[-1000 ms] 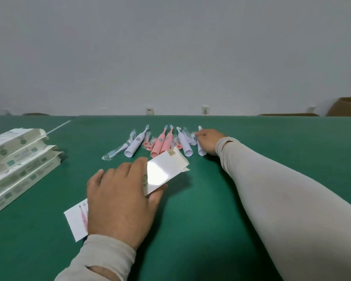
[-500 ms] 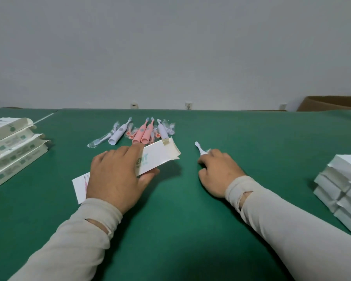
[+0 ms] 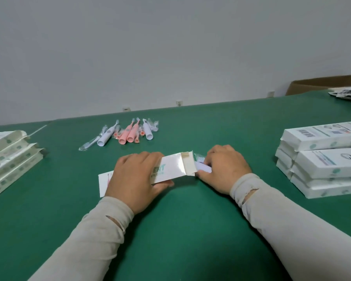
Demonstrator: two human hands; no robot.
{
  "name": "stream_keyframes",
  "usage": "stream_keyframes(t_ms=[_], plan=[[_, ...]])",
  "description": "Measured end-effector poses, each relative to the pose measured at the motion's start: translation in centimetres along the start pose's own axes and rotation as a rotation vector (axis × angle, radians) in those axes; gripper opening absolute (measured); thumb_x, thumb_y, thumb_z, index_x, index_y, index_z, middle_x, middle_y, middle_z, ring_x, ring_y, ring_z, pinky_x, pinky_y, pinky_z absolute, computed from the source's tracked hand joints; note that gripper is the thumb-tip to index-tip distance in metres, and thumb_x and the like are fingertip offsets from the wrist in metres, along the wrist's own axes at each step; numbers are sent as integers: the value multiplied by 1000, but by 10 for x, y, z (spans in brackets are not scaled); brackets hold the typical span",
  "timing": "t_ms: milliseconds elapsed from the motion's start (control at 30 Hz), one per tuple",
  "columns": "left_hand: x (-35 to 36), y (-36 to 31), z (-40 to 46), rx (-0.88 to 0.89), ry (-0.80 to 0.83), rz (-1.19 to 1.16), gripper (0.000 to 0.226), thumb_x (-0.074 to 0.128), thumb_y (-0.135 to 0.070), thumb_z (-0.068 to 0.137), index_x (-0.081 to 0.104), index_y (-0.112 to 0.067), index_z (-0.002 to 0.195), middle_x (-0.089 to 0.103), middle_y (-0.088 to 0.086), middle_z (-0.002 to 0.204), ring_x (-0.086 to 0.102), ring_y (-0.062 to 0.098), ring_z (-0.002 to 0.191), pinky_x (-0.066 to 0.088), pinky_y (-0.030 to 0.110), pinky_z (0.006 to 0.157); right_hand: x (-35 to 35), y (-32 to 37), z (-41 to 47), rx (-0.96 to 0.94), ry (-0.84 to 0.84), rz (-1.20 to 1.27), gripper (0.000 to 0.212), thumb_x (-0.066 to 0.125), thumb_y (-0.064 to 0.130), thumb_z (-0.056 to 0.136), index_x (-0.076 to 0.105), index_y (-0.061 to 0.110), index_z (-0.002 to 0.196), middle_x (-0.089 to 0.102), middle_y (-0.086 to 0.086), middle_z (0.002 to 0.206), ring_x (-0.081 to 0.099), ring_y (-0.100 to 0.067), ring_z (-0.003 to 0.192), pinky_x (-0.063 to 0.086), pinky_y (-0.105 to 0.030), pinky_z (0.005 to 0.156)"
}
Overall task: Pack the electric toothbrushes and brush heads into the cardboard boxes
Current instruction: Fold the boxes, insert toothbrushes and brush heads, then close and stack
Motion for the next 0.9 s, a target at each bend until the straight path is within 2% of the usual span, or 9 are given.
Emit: stream_keyframes(t_ms=[67,167,233,300,400,467,533,700,900], plan=[[-1,4,-3,-13,-19,5,56,66,-67,74,57,-32,117,64,-9,102,59,22,93,38,39,88,-7,-1,3,14,-69,-31,42,54,59,85,70,23,99,58,4,116,48,-23,112,44,-37,93],[-4,12,-4,-43,-60,-2,57,64,-66,73,59,-29,116,65,-8,102,60,23,92,37,38,86,-40,-14,2,116,-328,4,42,55,60,83,71,22,85,57,1,97,47,-23,91,43,-35,72],[-4,16,-4,-54,-64,-8,58,66,-66,74,59,-29,118,65,-8,104,60,23,93,37,39,85,-61,-30,-7,160,-548,326,34,61,55,83,66,22,74,53,3,83,49,-18,75,39,-30,60],[-3,16,-3,-49,-58,-5,57,70,-65,75,58,-30,119,65,-9,105,59,23,93,37,39,85,-64,-42,-14,135,-631,835,35,68,45,85,61,15,69,53,8,66,47,-10,56,39,-24,52],[-1,15,0,-33,-68,-3,57,71,-64,74,58,-30,119,65,-8,102,59,23,90,39,40,84,-48,-32,-16,115,-468,1421,29,66,24,94,62,3,75,62,-2,54,54,-11,44,45,-21,42],[-2,16,0,-30,-82,-13,57,72,-63,74,58,-30,118,65,-8,100,59,24,89,38,40,82,-40,-21,-16,130,-364,1576,15,62,13,96,62,1,87,71,-9,64,65,-16,52,51,-23,45],[-4,18,-1,-31,-90,-25,57,69,-67,75,57,-31,118,64,-9,100,59,23,89,36,38,80,-36,-16,-14,132,-311,1675,6,59,6,95,60,2,91,74,-10,71,69,-17,58,54,-22,49],[-10,21,-2,-35,-104,-65,59,58,-74,73,57,-33,116,63,-12,98,57,20,88,36,35,78,-33,-4,-15,66,-187,1711,3,56,-1,95,55,3,97,75,-12,76,70,-18,60,57,-23,52],[-15,25,-3,-38,-113,-143,58,61,-73,75,57,-33,117,63,-13,100,57,19,90,42,39,82,-35,-9,-14,109,-239,1636,9,58,-2,93,56,5,96,75,-10,75,70,-18,61,58,-25,54]])
Point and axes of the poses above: each hand's wrist, its own z-axis towards the middle knuckle, its own x-axis out of the palm, y = z × x, the point moved 7 cm from there along z, towards the middle knuckle
